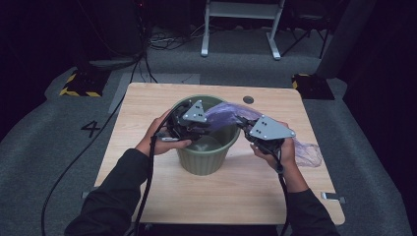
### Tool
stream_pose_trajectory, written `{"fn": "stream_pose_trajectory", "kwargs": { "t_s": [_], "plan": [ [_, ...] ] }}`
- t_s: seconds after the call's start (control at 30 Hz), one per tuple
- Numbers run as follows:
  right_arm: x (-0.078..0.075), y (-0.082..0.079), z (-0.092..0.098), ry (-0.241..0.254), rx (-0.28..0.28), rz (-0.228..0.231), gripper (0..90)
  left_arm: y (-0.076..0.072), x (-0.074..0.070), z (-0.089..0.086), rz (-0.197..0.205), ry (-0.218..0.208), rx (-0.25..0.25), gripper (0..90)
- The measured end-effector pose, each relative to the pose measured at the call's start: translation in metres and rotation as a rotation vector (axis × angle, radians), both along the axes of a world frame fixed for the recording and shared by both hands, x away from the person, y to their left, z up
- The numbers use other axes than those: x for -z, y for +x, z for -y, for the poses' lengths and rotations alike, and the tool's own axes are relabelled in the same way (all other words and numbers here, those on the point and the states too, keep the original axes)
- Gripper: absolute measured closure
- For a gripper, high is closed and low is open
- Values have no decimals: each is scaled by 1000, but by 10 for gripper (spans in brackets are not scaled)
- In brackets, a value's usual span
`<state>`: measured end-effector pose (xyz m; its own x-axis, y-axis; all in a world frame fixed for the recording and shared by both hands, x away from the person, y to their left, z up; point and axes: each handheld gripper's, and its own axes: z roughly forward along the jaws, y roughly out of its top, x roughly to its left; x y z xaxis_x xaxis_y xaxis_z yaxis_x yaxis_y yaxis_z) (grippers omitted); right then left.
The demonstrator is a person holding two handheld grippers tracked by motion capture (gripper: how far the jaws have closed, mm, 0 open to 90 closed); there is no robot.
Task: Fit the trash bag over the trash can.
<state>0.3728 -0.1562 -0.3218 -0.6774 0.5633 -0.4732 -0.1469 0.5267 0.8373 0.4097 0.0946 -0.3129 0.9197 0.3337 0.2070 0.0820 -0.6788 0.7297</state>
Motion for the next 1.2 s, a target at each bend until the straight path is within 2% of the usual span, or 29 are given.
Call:
{"fn": "stream_pose_trajectory", "kwargs": {
  "t_s": [0.07, 0.2, 0.3, 0.37, 0.43, 0.47, 0.57, 0.7, 0.8, 0.87, 0.9, 0.93, 1.03, 1.13, 1.2],
  "plan": [
    [1, 1, -4, -15, -6, -5, 890, -1, -1, -1, 4, 6, -4, 707],
    [2, 4, -9, -37, -19, -20, 890, -5, -5, -4, 15, -27, -4, 600],
    [4, 5, -12, -52, -28, -28, 890, -9, -7, -2, 43, -20, -12, 500],
    [5, 4, -15, -66, -35, -28, 891, -11, -7, 2, 53, -14, -32, 442],
    [5, 4, -17, -76, -48, -35, 891, -12, -7, 7, 59, -3, -52, 347],
    [6, 3, -18, -82, -54, -35, 890, -12, -6, 9, 62, -3, -45, 317],
    [6, 2, -21, -86, -66, -37, 882, -14, -5, 16, 72, 16, -40, 313],
    [7, -1, -23, -87, -73, -39, 835, -15, -4, 20, 112, 59, -47, 635],
    [7, -3, -22, -83, -70, -45, 702, -15, -4, 18, 132, 70, -58, 806],
    [8, -3, -20, -87, -54, -56, 600, -14, -4, 15, 137, 62, -61, 876],
    [8, -3, -20, -87, -54, -56, 600, -14, -4, 15, 137, 62, -61, 892],
    [9, -4, -18, -91, -48, -66, 544, -13, -5, 13, 133, 57, -72, 895],
    [11, -6, -11, -75, -31, -78, 467, -12, -4, 10, 128, 50, -88, 898],
    [11, -11, -2, -46, -10, -67, 453, -11, -3, 5, 127, 30, -92, 899],
    [11, -15, 6, -27, -2, -77, 418, -11, -2, 2, 124, 22, -99, 899]
  ]
}}
